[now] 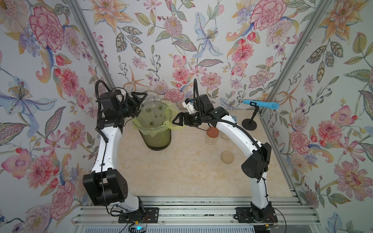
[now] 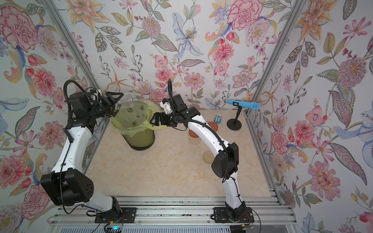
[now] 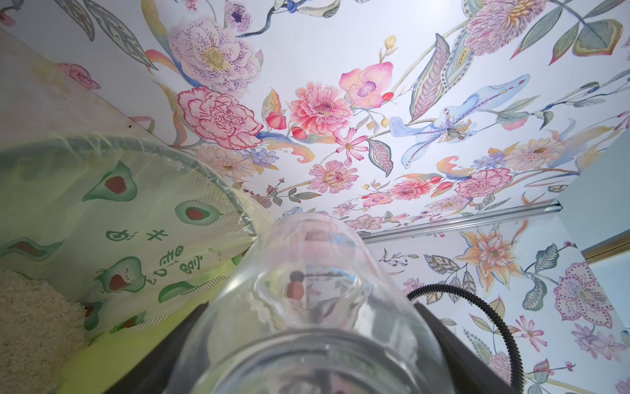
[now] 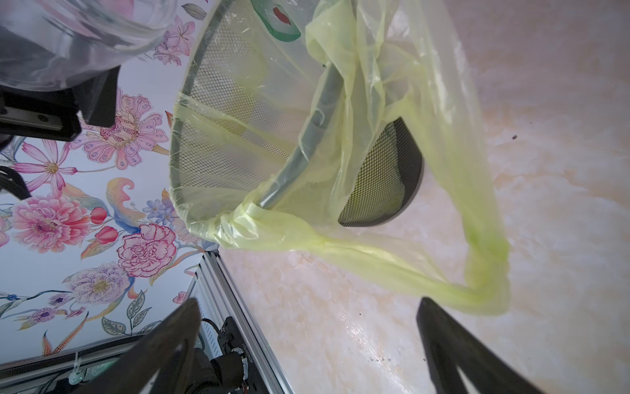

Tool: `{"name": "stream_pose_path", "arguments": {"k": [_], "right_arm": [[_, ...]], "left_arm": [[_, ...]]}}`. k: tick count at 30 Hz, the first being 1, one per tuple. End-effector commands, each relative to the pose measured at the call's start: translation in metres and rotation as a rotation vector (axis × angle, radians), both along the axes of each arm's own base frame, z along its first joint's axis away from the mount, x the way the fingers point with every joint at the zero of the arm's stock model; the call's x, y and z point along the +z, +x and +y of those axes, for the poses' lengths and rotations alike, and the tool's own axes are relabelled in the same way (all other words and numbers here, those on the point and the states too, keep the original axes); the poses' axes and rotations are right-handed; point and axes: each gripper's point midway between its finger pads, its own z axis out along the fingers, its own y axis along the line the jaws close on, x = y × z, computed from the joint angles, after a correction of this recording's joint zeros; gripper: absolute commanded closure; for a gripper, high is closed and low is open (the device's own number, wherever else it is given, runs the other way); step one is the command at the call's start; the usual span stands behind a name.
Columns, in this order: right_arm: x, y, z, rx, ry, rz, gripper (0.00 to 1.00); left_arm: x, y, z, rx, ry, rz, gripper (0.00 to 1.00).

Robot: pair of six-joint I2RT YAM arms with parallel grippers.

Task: Empty moldy rice from jars
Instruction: Pour the moldy rice from the jar into the trash bin.

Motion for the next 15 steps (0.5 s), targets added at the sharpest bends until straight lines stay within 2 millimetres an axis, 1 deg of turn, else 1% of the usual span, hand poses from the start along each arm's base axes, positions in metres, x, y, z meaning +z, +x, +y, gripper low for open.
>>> {"name": "stream_pose_path", "arguments": {"k": [1, 4, 6, 7, 8, 9, 10, 13, 15], "right_arm": [[0.004, 0.002, 0.001, 0.001, 0.013, 0.005, 0.0], [0.003, 0.002, 0.001, 0.002, 0.012, 0.007, 0.0], [0.002, 0.002, 0.001, 0.003, 0.011, 0.009, 0.0], [0.001, 0.002, 0.001, 0.002, 0.01, 0.01, 0.0], [0.0, 0.003, 0.001, 0.001, 0.01, 0.012, 0.0], [0.0, 0.004, 0.0, 0.001, 0.01, 0.012, 0.0], [0.0, 0.004, 0.0, 0.0, 0.01, 0.012, 0.0], [0.001, 0.006, -0.001, -0.003, 0.013, 0.012, 0.0], [0.0, 0.007, -0.001, -0.006, 0.012, 0.015, 0.0]], "left_arm": [[0.004, -0.001, 0.008, -0.017, 0.212, 0.021, 1.0], [-0.013, -0.004, 0.025, 0.0, 0.468, 0.16, 1.0], [-0.033, -0.007, 0.034, 0.011, 0.652, 0.283, 1.0], [-0.044, -0.009, 0.034, 0.006, 0.724, 0.334, 1.0], [-0.058, -0.012, 0.03, -0.006, 0.76, 0.372, 1.0], [-0.076, -0.015, 0.022, -0.029, 0.758, 0.408, 1.0], [-0.083, -0.016, 0.013, -0.043, 0.765, 0.415, 1.0], [-0.106, -0.026, -0.001, -0.071, 0.912, 0.498, 1.0], [-0.131, -0.034, -0.012, -0.13, 0.958, 0.556, 1.0]]}}
